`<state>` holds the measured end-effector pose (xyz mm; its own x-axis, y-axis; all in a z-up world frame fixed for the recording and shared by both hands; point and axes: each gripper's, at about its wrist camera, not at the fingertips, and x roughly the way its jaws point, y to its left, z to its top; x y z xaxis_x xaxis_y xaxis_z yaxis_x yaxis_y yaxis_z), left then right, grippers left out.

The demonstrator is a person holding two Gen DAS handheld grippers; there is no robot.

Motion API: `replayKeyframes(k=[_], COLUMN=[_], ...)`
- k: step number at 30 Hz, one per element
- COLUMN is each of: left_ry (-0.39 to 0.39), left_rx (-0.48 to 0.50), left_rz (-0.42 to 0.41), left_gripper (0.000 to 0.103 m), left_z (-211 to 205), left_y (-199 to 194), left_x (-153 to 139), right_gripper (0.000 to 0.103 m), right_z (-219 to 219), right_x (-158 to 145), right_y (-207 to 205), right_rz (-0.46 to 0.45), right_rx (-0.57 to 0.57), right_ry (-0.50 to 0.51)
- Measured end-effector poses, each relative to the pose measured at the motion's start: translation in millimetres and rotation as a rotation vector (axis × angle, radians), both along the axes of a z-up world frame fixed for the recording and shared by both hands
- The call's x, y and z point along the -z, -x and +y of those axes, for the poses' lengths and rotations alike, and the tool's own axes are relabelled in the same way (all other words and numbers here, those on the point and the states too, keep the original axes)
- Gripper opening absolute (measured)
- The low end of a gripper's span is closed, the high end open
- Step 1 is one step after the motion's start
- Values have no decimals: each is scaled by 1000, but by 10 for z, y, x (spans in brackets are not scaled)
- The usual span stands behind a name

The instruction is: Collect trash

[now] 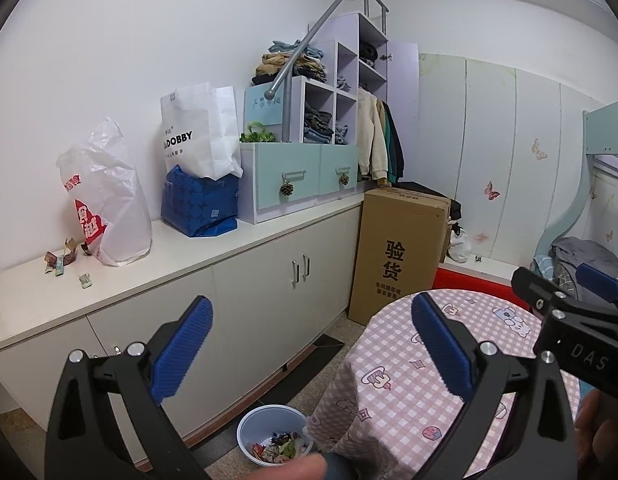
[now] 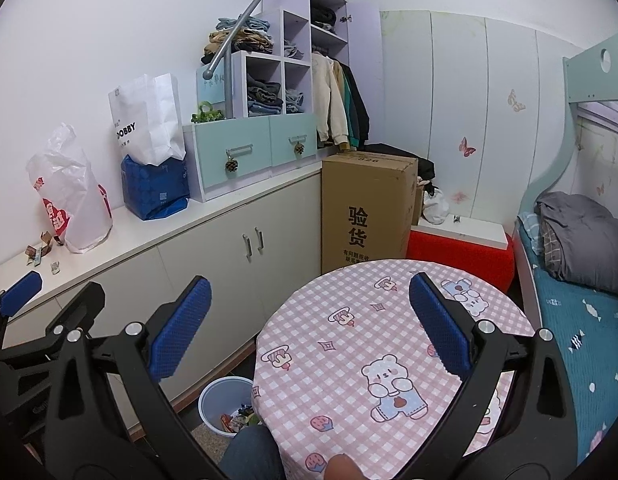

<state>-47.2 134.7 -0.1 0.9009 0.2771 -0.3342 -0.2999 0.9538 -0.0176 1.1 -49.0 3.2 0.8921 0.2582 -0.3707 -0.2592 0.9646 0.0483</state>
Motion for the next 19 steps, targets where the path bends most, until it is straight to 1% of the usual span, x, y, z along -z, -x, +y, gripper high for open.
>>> replayKeyframes(k=[9, 11, 19], left_ry=[-11, -19, -10], left_rx=[0, 1, -2], left_rz=[-15, -11, 2], left_gripper=[98, 98, 98], left_z=[-19, -22, -31], left_y=[-7, -34, -97], left_x=[6, 6, 6], right_gripper=[97, 97, 97], right_z=[21, 33, 20], right_x=[9, 27, 45], right_y=[-37, -67, -89], right_rz=[6, 9, 9], right_rx=[-3, -4, -4], right_ry=[-1, -3, -7])
